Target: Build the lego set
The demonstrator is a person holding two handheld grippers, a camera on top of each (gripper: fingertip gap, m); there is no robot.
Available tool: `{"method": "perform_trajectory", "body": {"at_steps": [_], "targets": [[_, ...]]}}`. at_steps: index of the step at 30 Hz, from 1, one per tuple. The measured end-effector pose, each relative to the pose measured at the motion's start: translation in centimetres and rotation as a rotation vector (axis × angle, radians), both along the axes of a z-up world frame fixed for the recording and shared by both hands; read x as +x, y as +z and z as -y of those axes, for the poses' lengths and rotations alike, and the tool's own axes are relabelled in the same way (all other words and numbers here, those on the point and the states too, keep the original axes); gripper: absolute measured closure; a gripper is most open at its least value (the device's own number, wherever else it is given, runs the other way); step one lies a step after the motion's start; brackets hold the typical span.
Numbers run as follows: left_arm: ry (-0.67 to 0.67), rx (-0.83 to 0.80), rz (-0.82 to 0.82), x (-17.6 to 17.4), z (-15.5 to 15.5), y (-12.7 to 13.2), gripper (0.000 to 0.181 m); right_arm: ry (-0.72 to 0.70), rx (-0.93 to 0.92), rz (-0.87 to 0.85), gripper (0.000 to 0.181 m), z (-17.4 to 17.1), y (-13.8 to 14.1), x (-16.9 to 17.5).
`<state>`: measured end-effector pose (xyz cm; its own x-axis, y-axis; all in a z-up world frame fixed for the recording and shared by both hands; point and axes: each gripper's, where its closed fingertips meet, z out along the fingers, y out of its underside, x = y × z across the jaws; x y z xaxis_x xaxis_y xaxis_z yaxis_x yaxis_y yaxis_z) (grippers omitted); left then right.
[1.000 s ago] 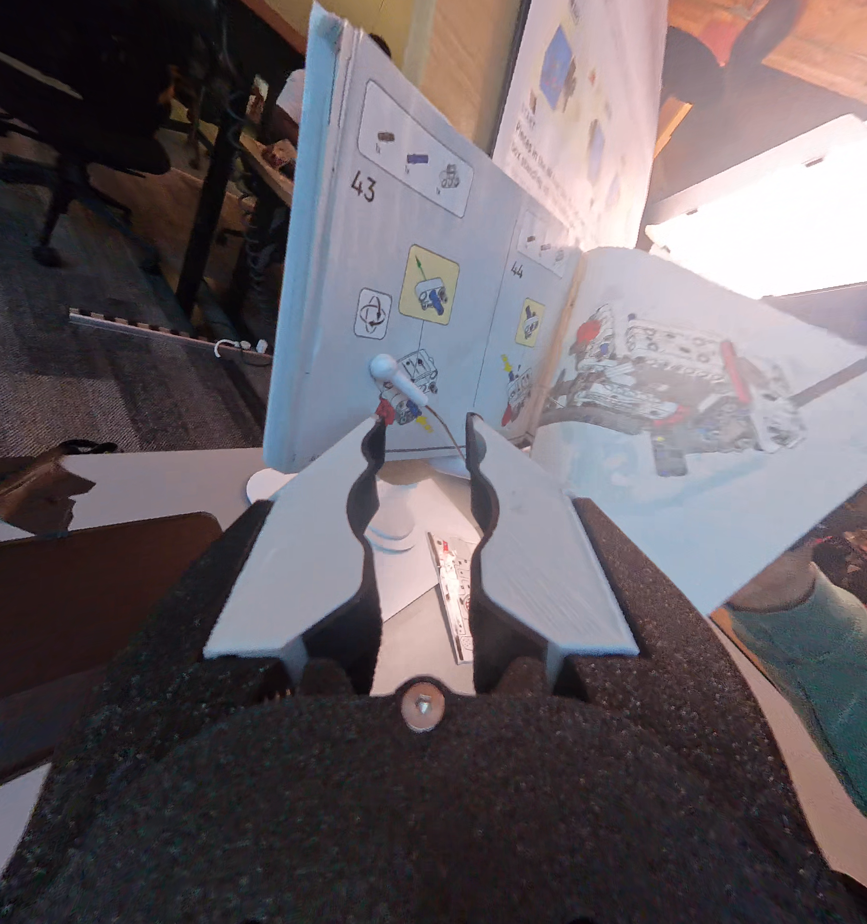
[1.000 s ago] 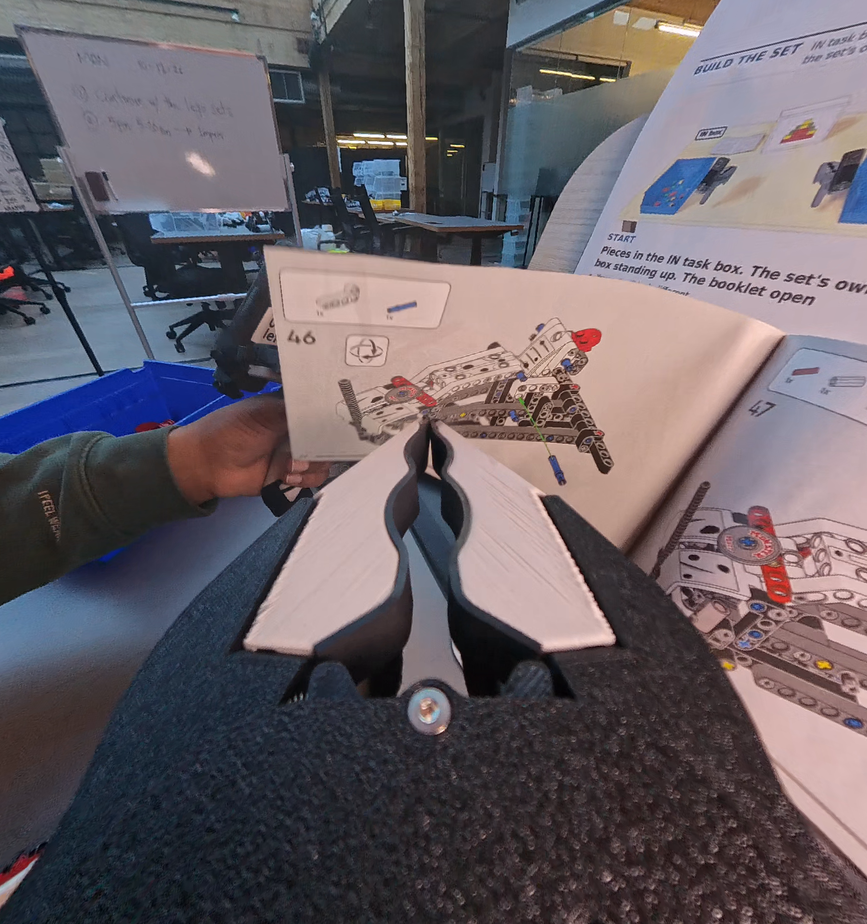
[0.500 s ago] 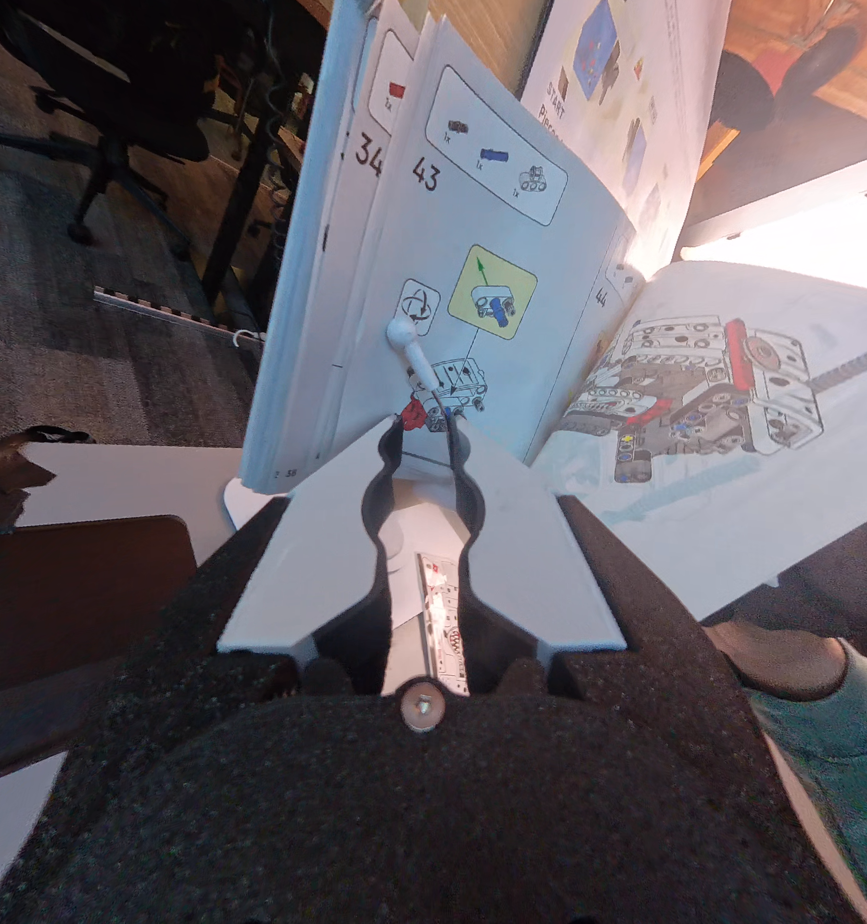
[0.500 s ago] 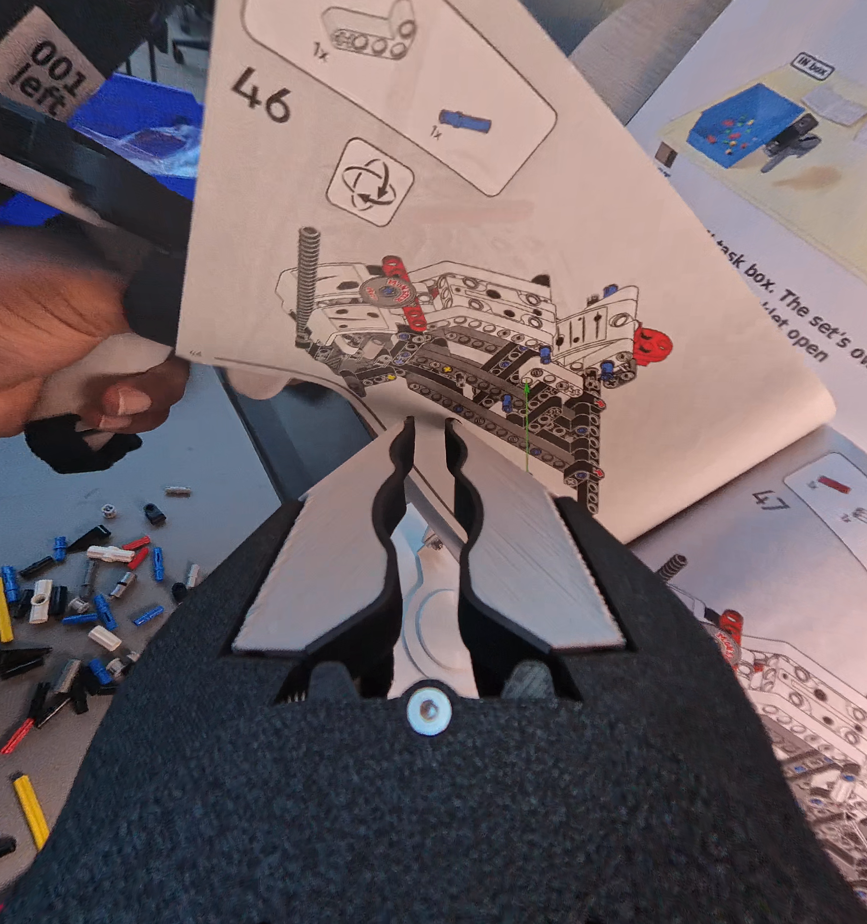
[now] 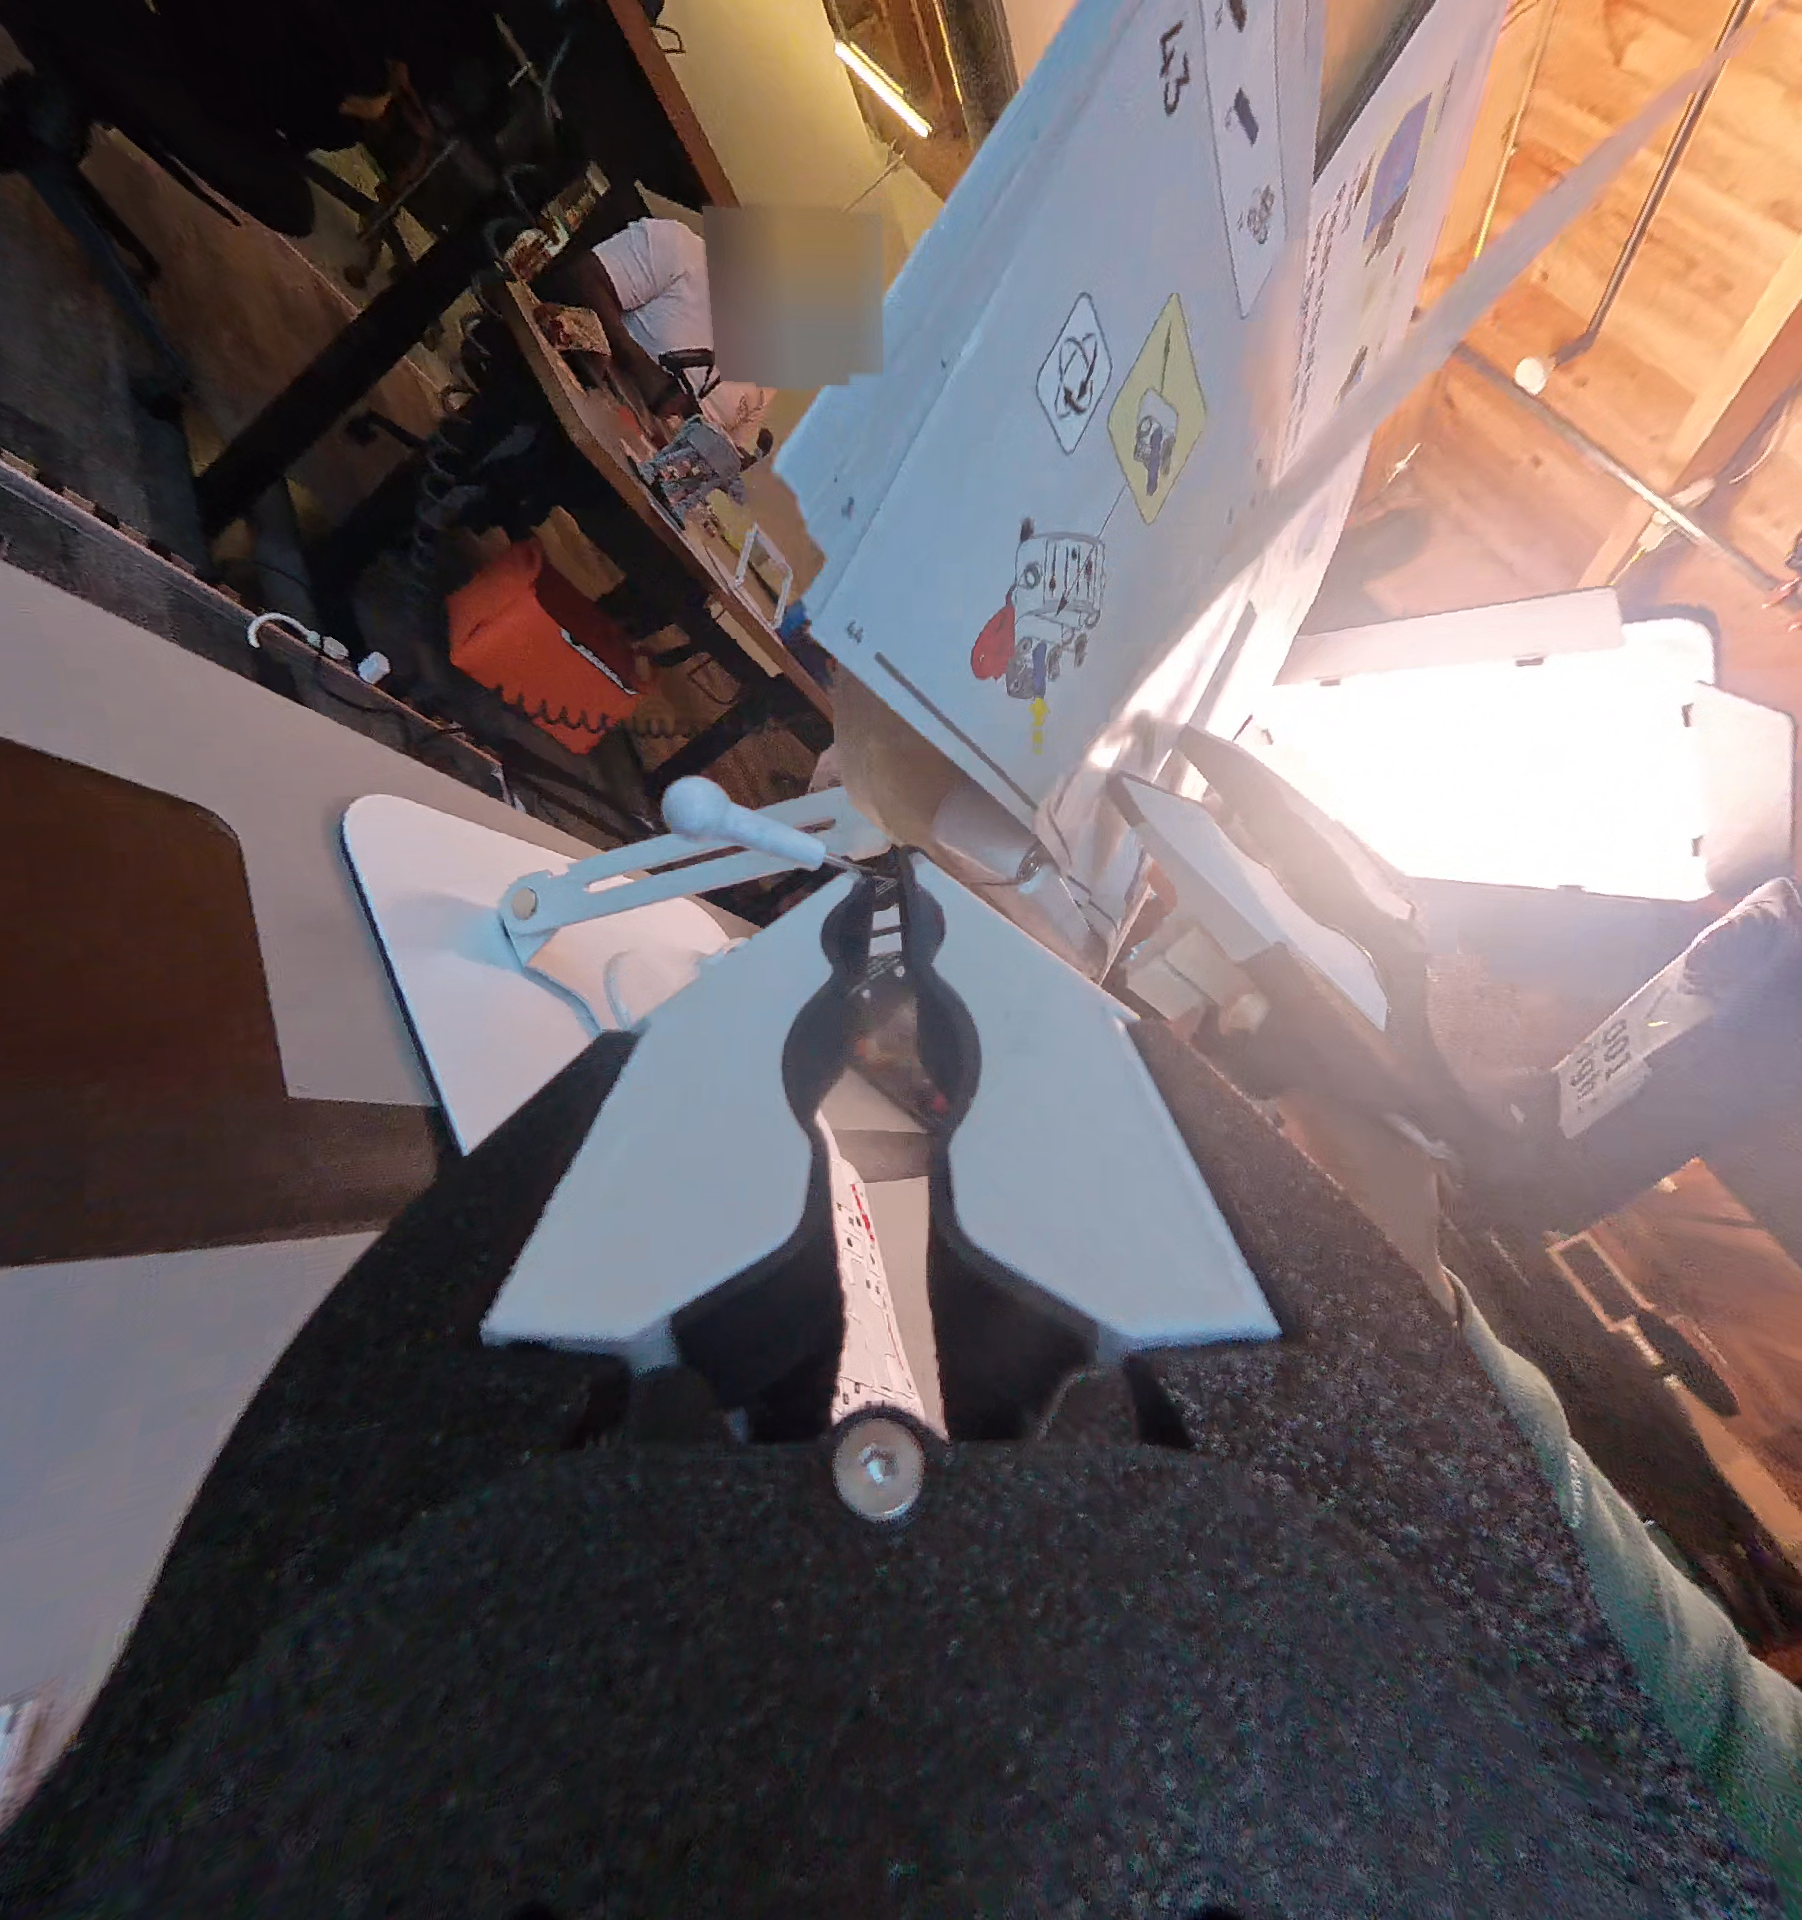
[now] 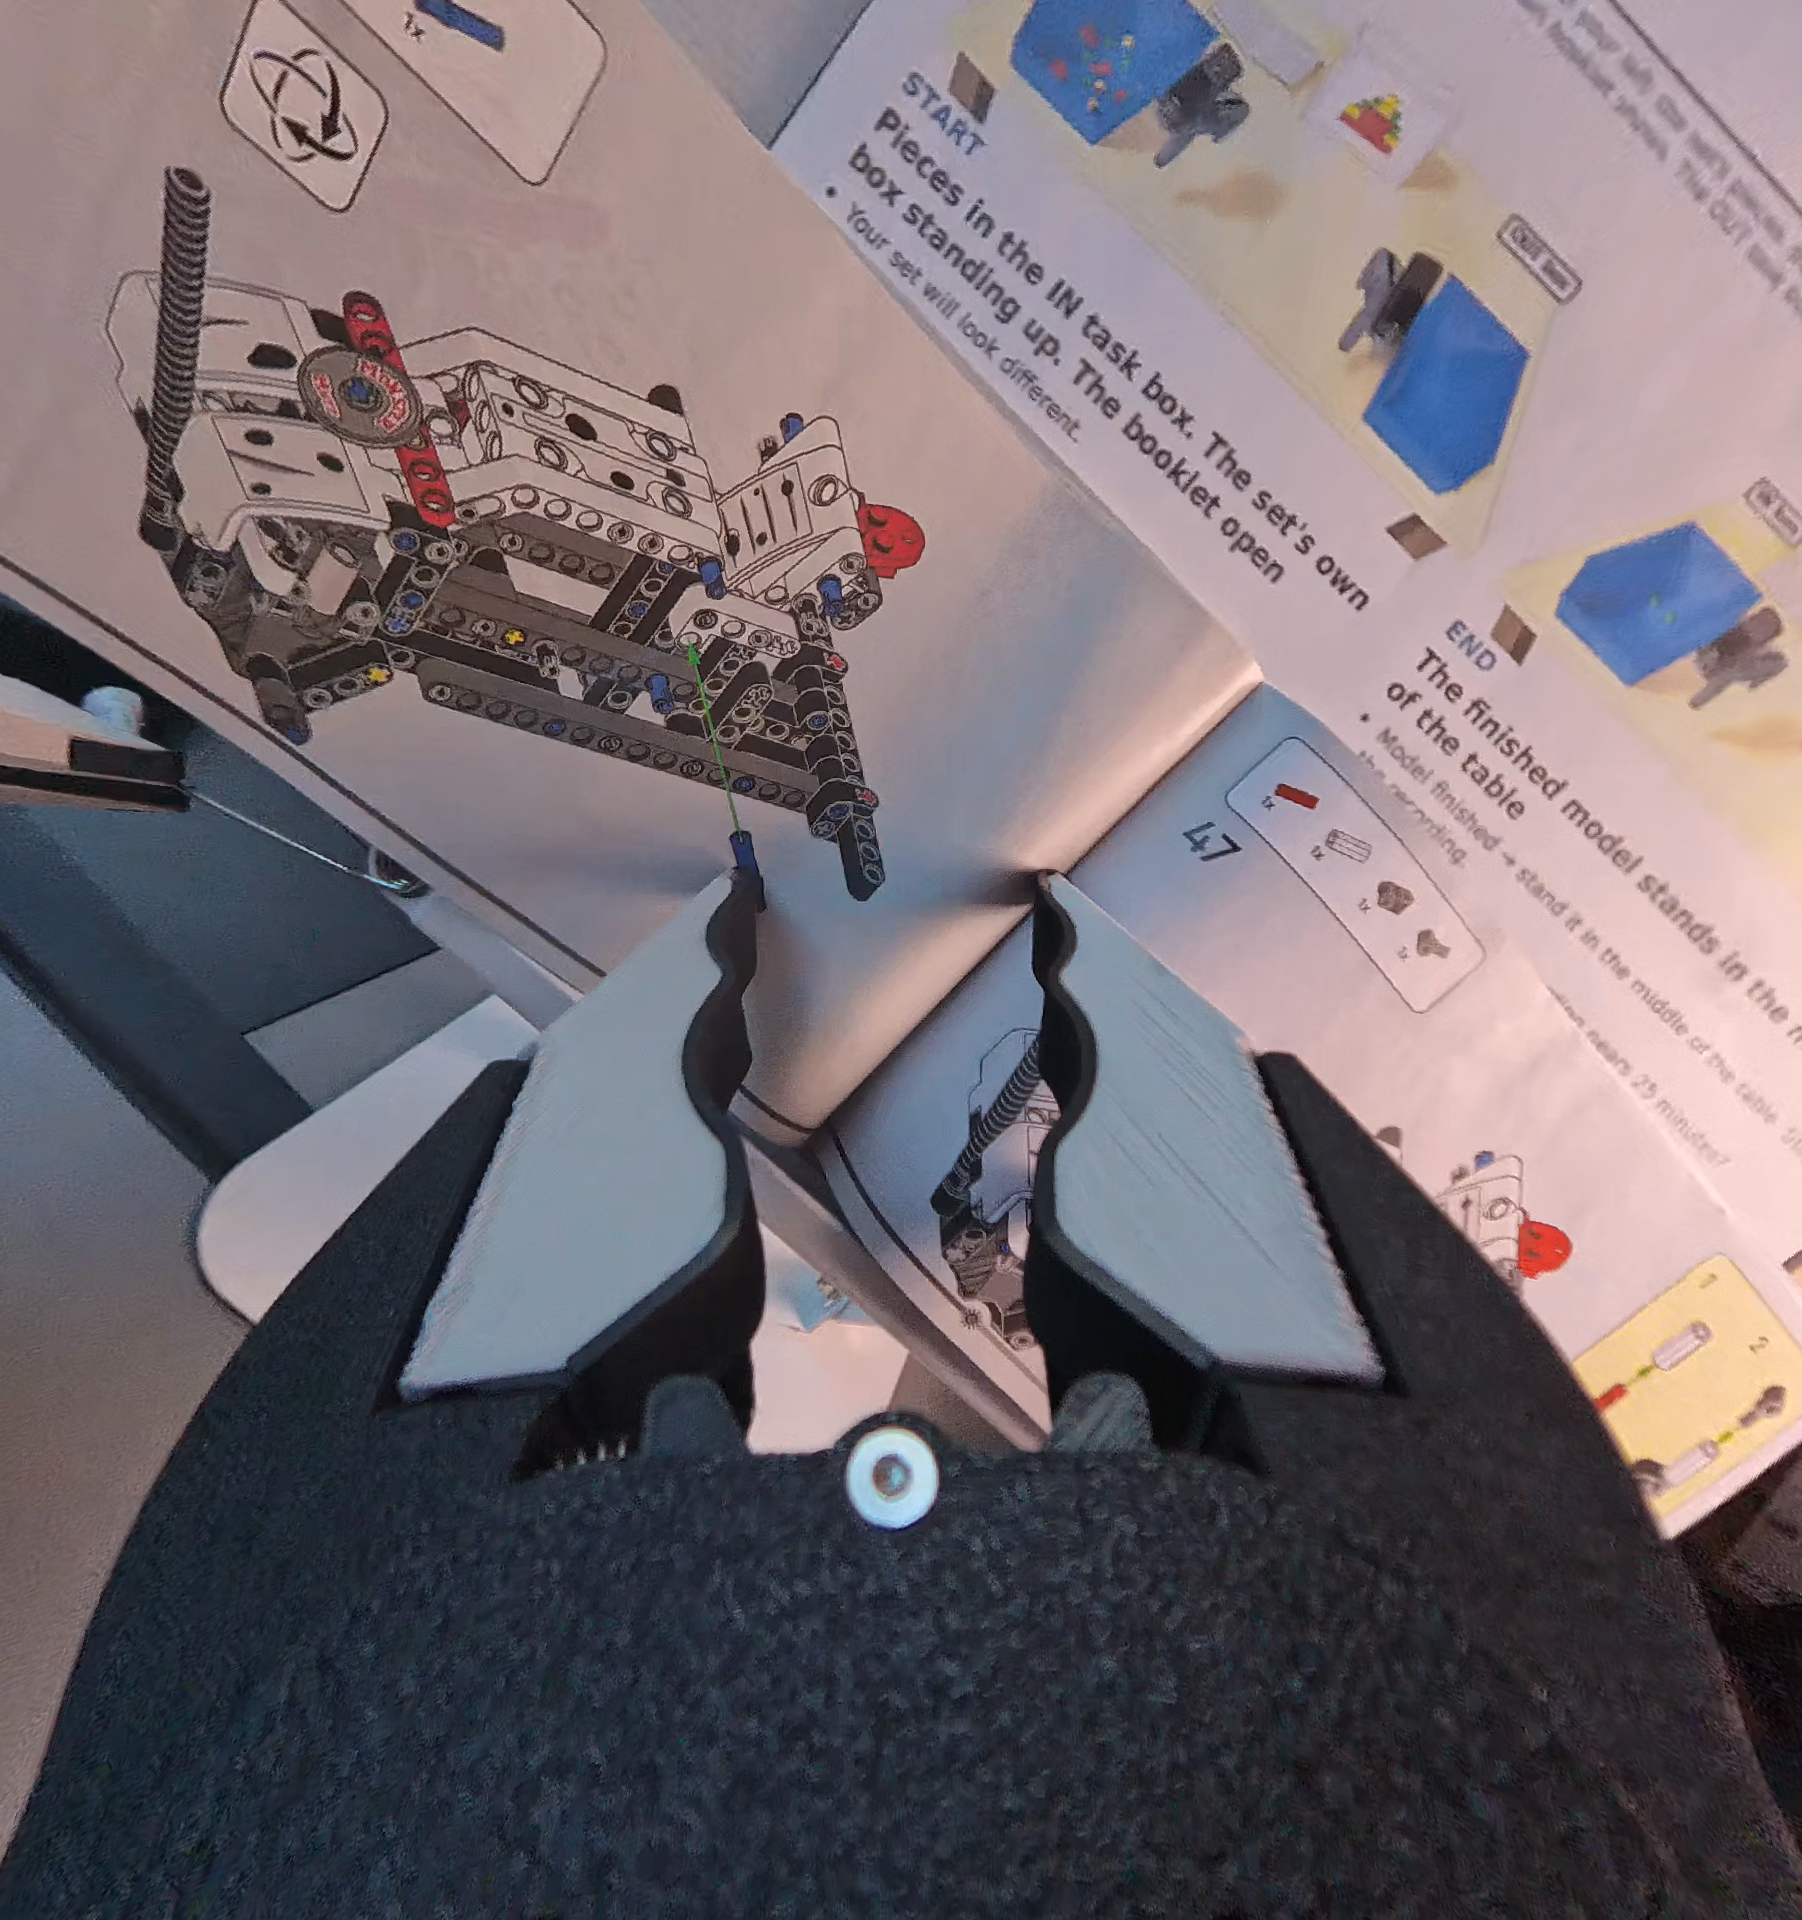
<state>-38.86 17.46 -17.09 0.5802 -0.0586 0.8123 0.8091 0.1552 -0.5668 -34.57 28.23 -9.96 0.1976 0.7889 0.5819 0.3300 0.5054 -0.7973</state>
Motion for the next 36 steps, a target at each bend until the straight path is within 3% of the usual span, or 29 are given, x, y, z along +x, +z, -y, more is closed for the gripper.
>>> {"method": "perform_trajectory", "body": {"at_steps": [4, 13, 16, 21, 25, 29, 32, 34, 36], "targets": [[-0.012, 0.083, 0.080, 0.6, 0.1, -0.2, 0.179, -0.019, 0.123, 0.031, 0.128, 0.3, 0.1, -1.1], [0.034, 0.281, 0.286, 1.6, 0.1, -0.7, 0.180, -0.068, 0.082, -0.006, 0.124, 0.6, 0.4, -1.6], [0.054, 0.259, 0.237, 1.5, 0.3, -0.3, 0.181, -0.059, 0.090, -0.007, 0.124, 0.6, 0.4, -1.6], [0.060, 0.132, -0.045, 2.0, 0.0, 3.4, 0.181, -0.049, 0.087, -0.022, 0.123, 0.7, 0.3, -1.6], [0.037, 0.047, -0.025, 1.8, 0.0, 2.9, 0.179, -0.046, 0.084, -0.019, 0.123, 0.8, 0.3, -1.5], [0.038, -0.006, 0.032, 3.3, 0.5, 0.2, 0.134, -0.037, 0.087, -0.012, 0.122, 0.8, 0.2, -1.5], [-0.025, 0.078, 0.288, 3.9, 0.3, -0.9, 0.100, -0.033, 0.085, -0.005, 0.121, 0.8, 0.2, -1.4], [-0.078, 0.155, 0.452, 4.2, -0.5, -1.2, 0.091, -0.032, 0.084, -0.007, 0.121, 0.8, 0.1, -1.5], [-0.071, 0.283, 0.582, 3.0, -1.0, -1.0, 0.097, -0.033, 0.078, -0.009, 0.121, 0.8, 0.1, -1.4]]}}
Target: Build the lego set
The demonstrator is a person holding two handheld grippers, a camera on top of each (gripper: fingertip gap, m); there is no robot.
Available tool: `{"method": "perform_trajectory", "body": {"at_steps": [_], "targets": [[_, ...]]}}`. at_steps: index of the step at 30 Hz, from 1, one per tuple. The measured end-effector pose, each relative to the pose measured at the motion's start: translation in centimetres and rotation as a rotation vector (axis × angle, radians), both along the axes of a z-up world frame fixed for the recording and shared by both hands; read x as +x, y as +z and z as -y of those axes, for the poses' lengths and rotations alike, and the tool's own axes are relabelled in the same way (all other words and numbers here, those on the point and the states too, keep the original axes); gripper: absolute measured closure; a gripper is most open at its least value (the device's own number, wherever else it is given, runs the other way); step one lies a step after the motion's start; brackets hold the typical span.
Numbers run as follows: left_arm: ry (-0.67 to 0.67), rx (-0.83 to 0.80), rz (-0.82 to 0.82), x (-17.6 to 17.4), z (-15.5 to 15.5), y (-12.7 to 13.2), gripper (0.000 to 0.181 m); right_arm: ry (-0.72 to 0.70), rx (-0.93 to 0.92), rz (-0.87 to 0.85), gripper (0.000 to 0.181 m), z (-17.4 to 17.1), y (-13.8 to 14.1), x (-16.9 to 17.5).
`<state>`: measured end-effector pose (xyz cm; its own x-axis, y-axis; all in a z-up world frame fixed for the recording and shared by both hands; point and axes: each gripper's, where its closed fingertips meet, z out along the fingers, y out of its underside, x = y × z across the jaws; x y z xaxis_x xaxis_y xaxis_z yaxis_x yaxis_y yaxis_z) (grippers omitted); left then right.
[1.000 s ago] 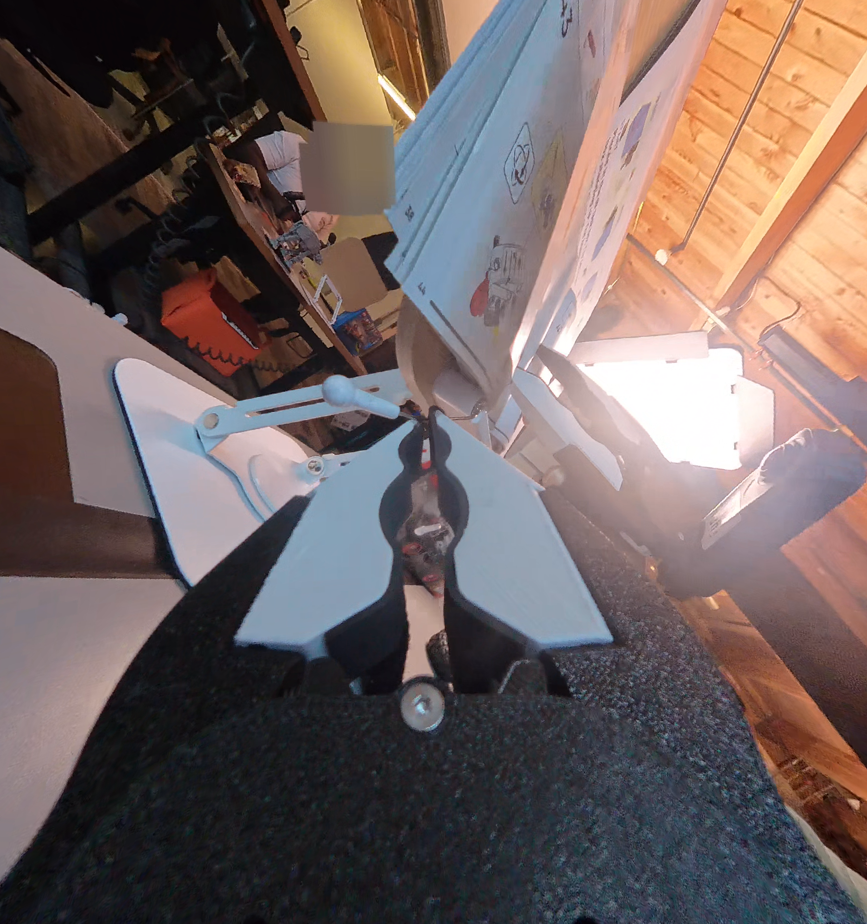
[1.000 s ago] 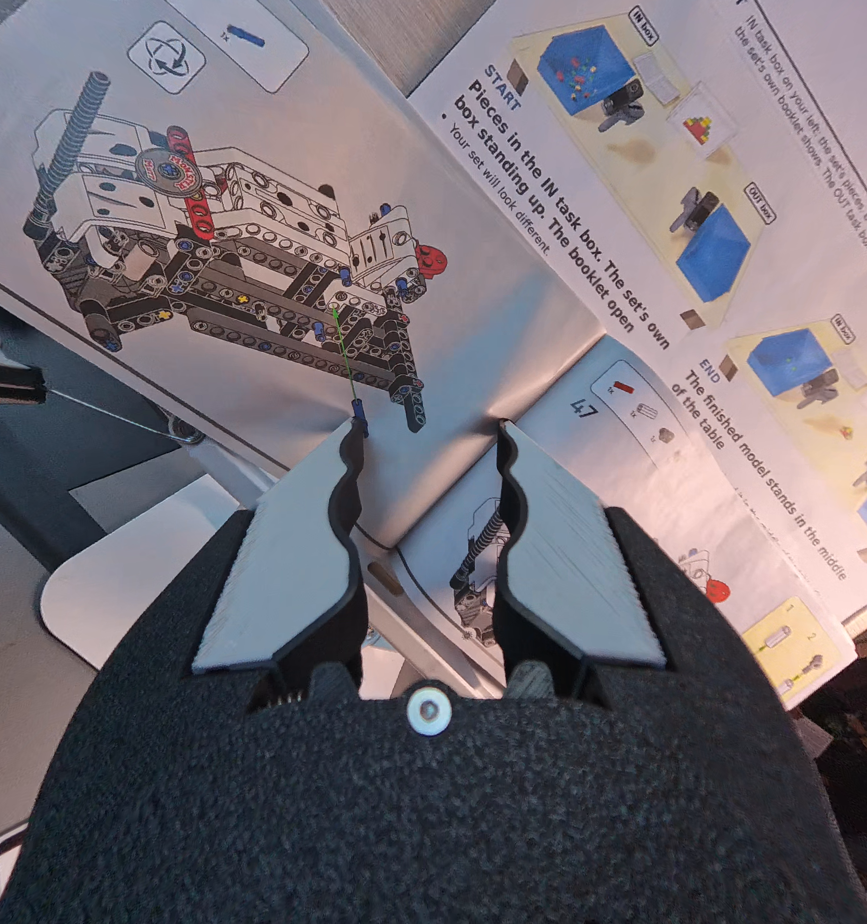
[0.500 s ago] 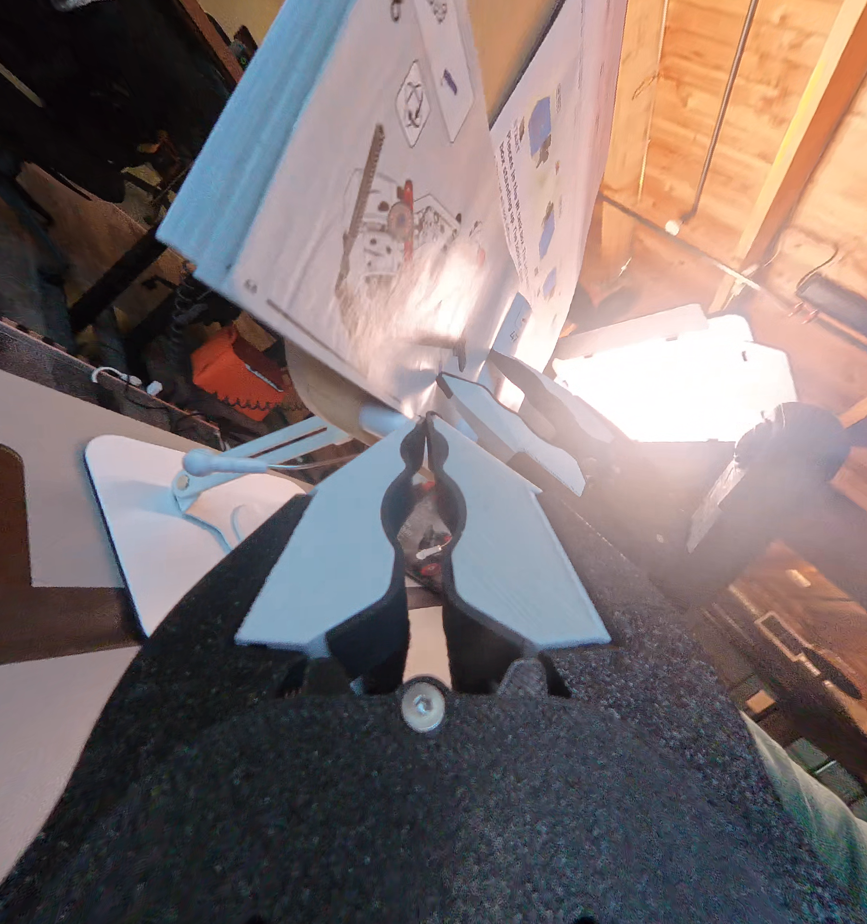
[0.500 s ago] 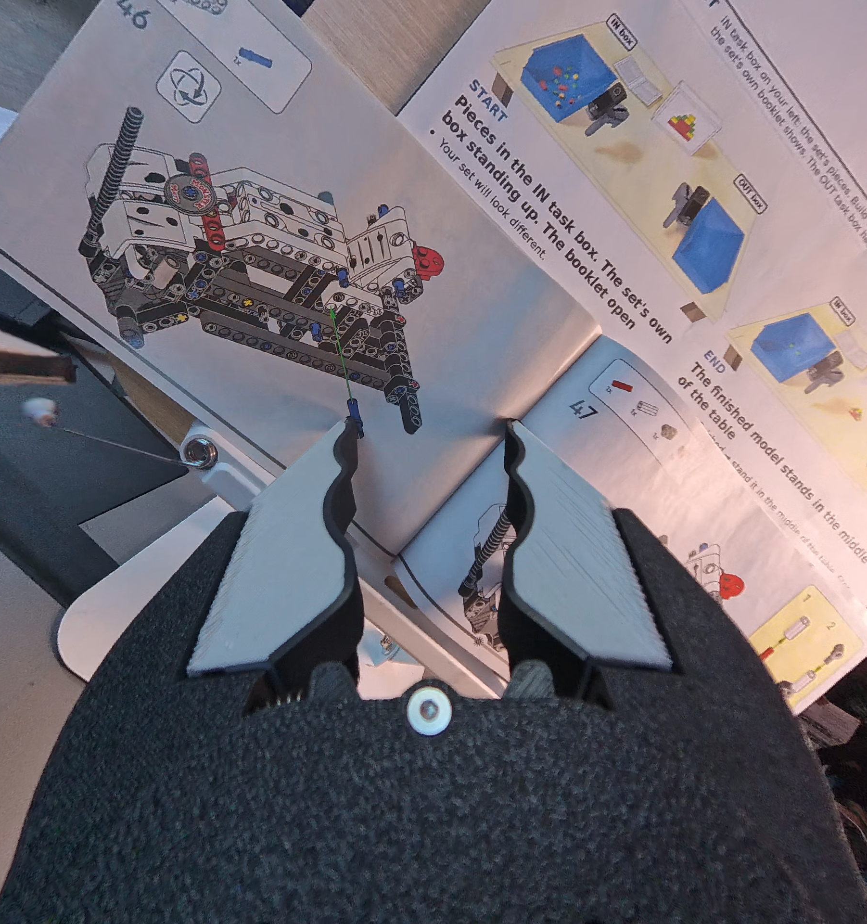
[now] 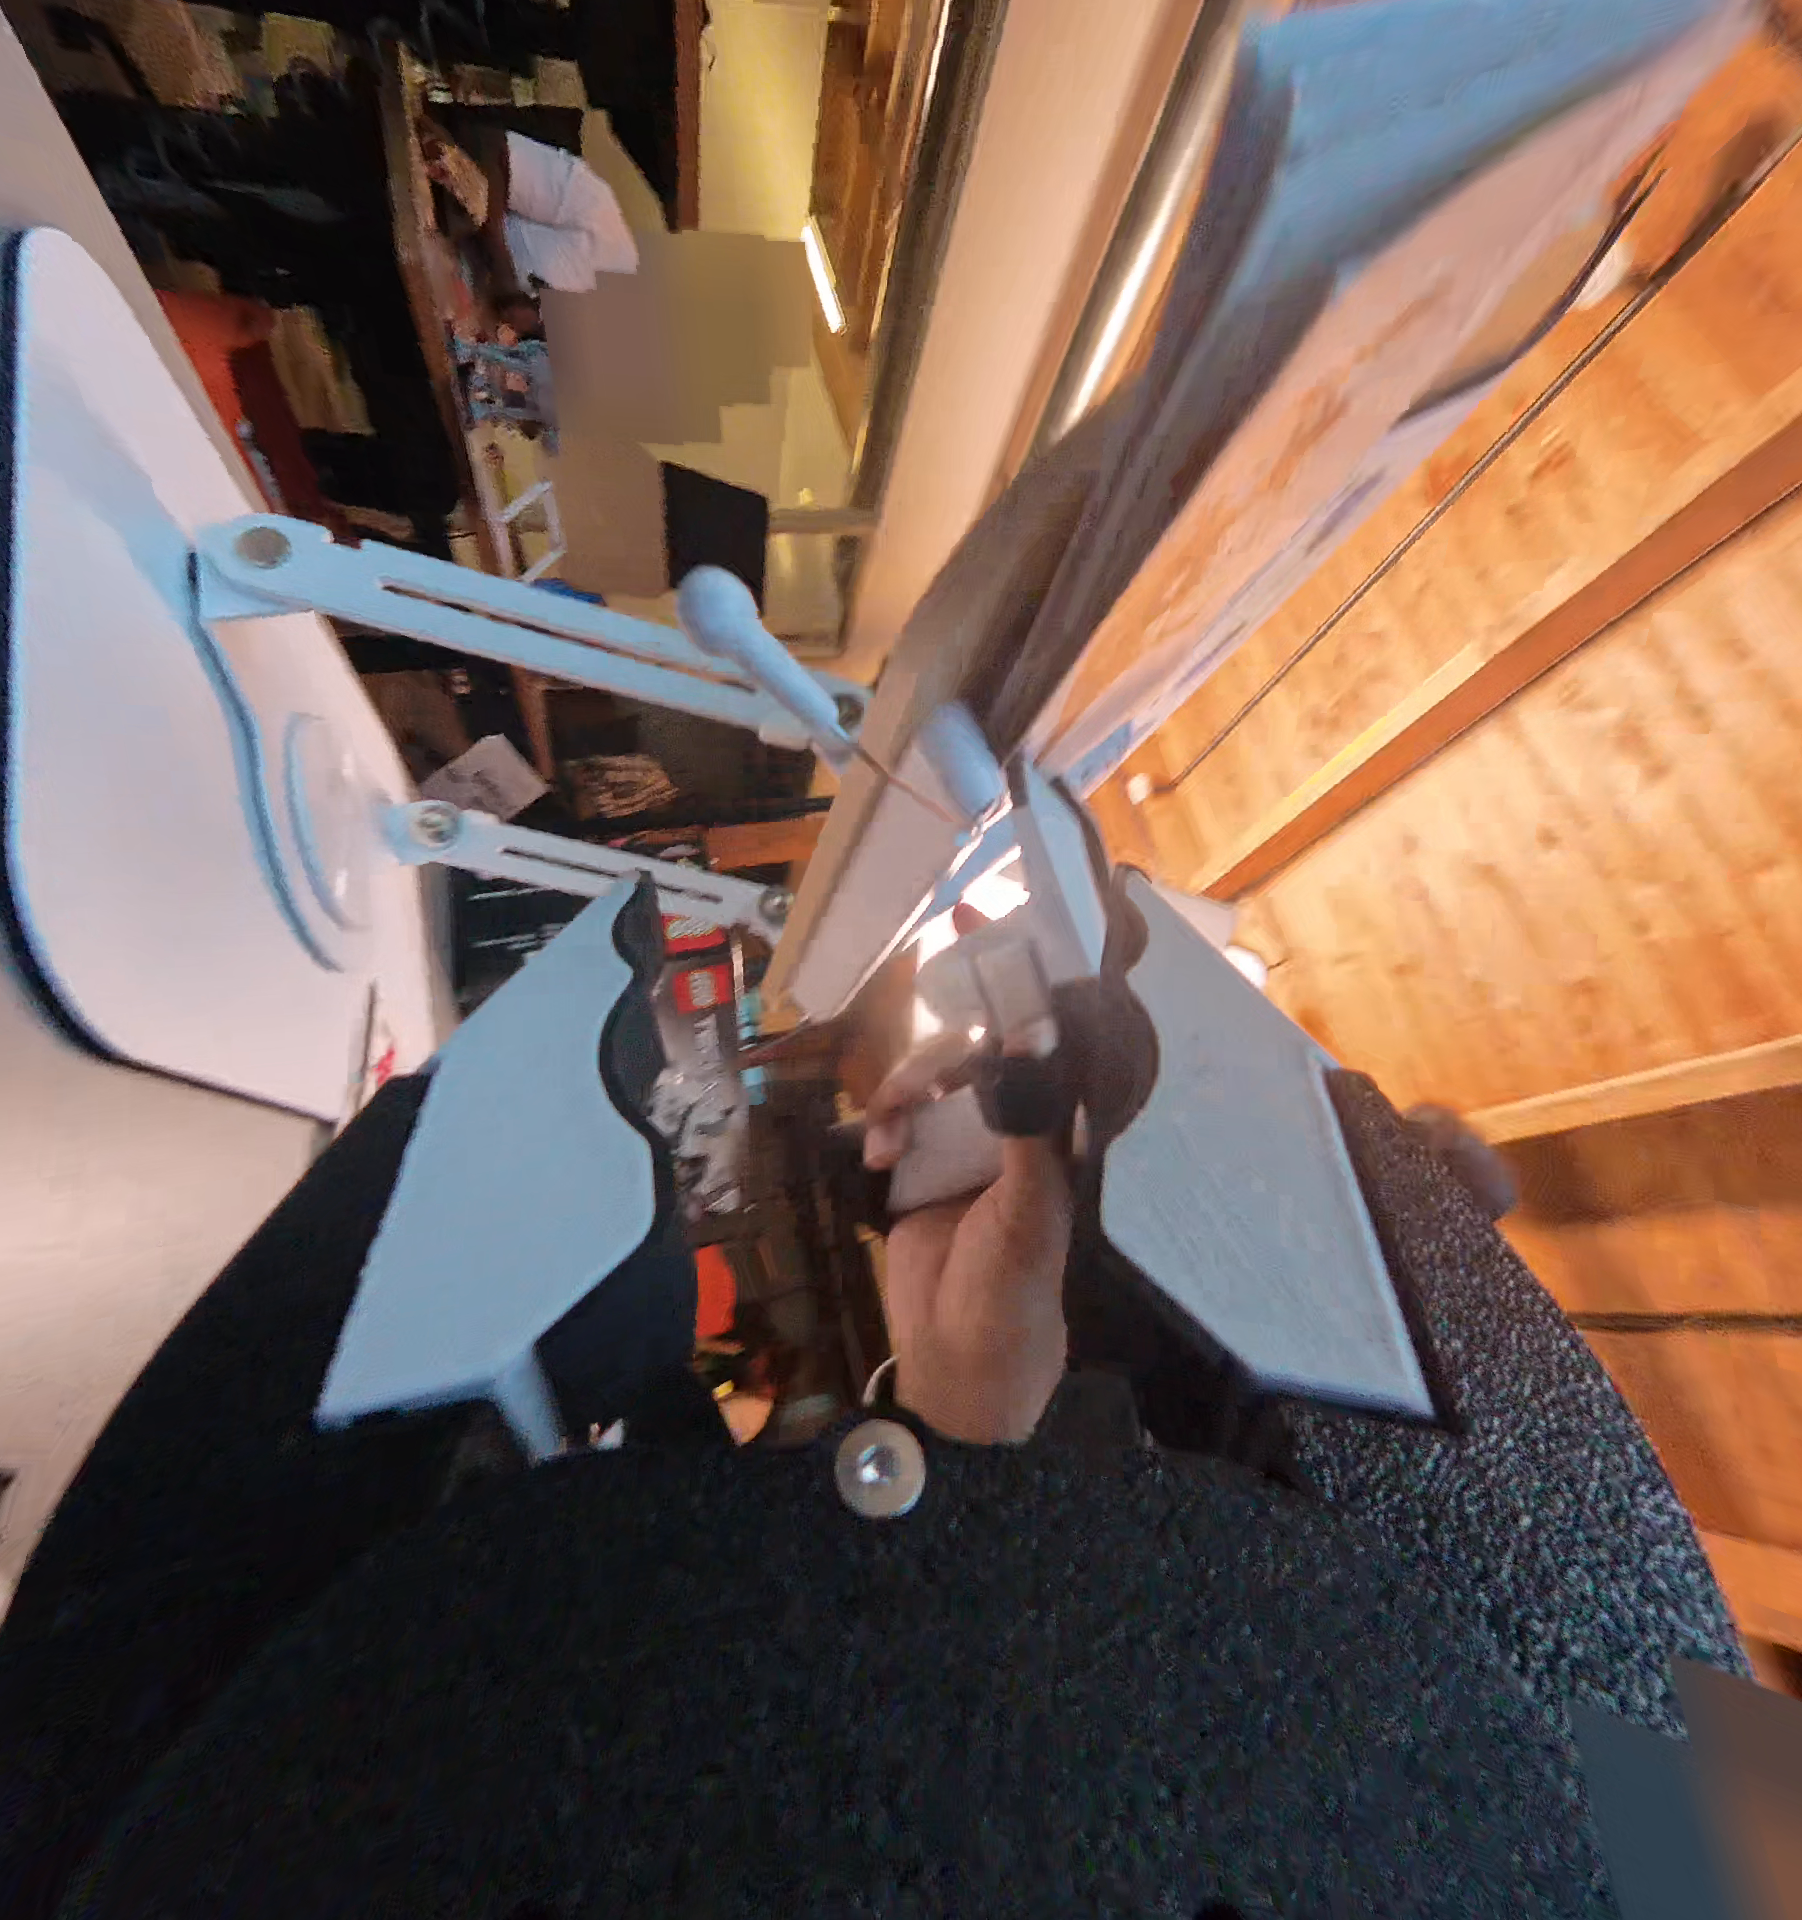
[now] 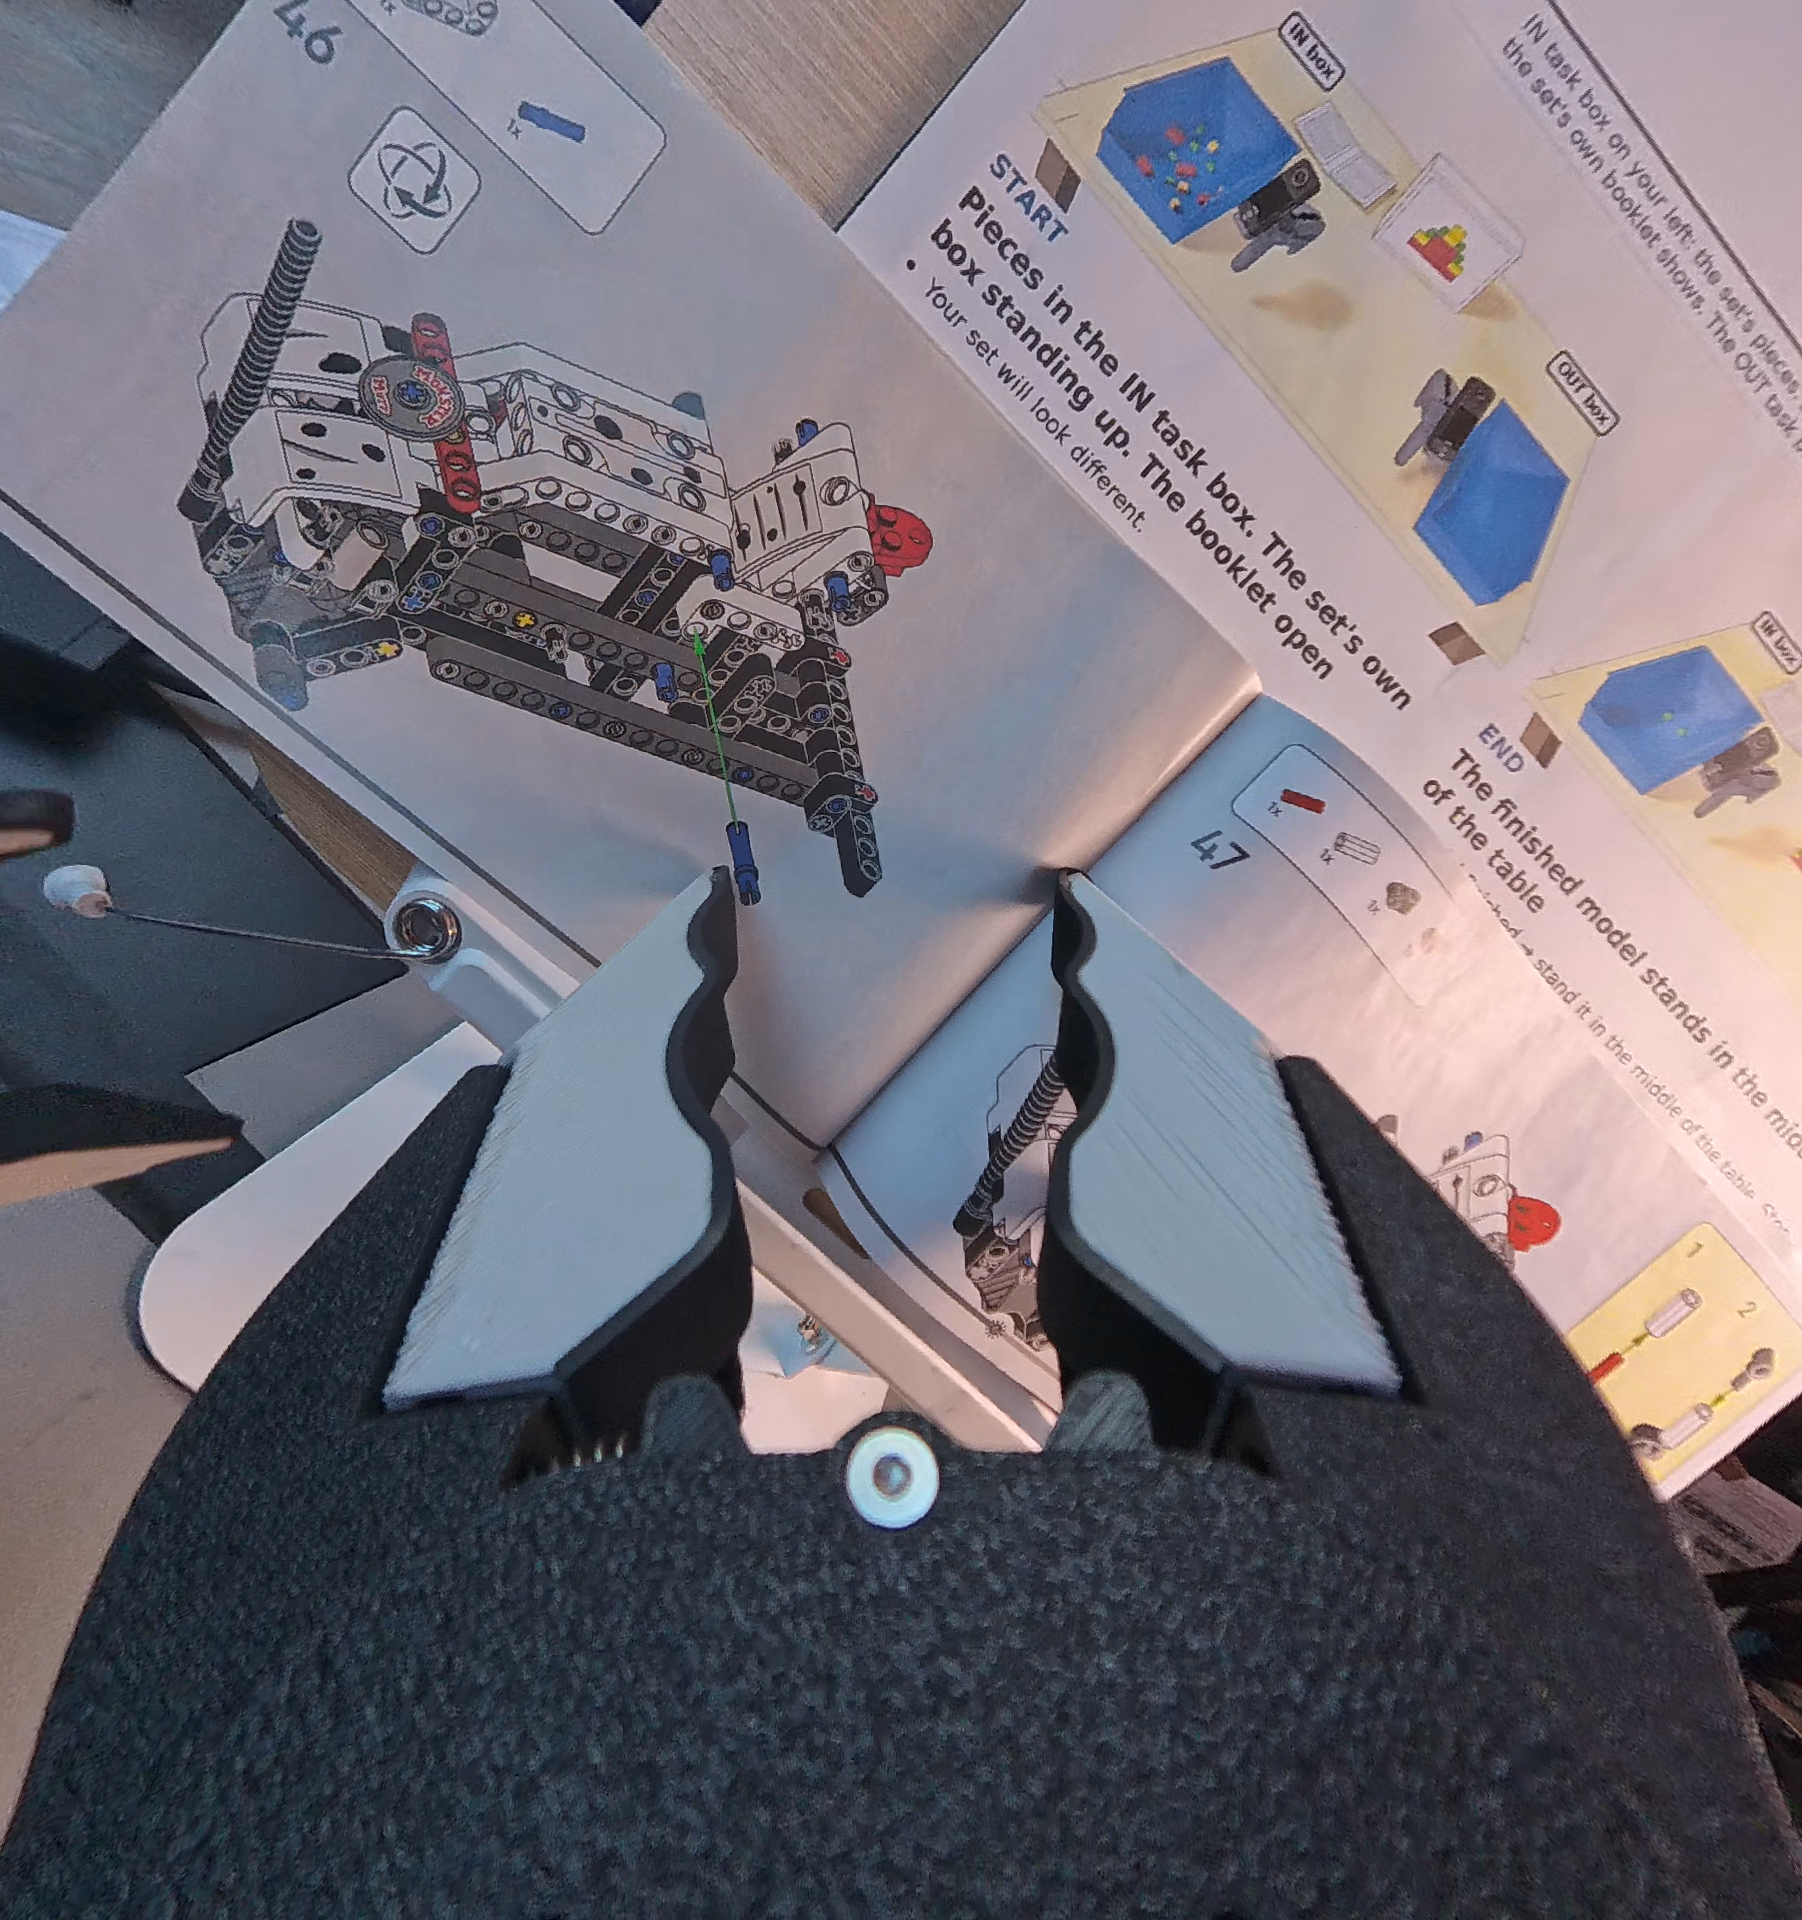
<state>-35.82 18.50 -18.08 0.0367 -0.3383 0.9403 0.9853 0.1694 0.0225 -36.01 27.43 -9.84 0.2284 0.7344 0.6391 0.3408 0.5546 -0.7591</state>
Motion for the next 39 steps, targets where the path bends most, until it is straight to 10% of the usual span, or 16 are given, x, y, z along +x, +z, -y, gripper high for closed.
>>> {"method": "perform_trajectory", "body": {"at_steps": [4, 16, 25, 33, 39], "targets": [[0.180, 0.193, 0.004, -3.6, 1.4, 2.2, 0.180, -0.005, -0.010, 0.005, 0.120, 0.0, -0.1, 0.0], [0.302, -0.008, -0.304, -2.2, 2.0, 5.1, 0.180, -0.024, -0.034, -0.016, 0.120, 0.1, -0.2, -0.1], [0.361, 0.070, -0.207, -1.2, 2.4, 3.0, 0.181, -0.030, -0.041, -0.023, 0.120, 0.1, -0.2, -0.1], [0.170, -0.278, -0.918, -1.3, -2.1, 8.5, 0.180, -0.020, -0.048, -0.024, 0.120, 0.2, -0.2, -0.1], [-0.084, -0.570, -1.569, 1.7, -6.0, 7.5, 0.180, 0.009, -0.015, -0.027, 0.121, 0.2, -0.3, 0.1]]}}
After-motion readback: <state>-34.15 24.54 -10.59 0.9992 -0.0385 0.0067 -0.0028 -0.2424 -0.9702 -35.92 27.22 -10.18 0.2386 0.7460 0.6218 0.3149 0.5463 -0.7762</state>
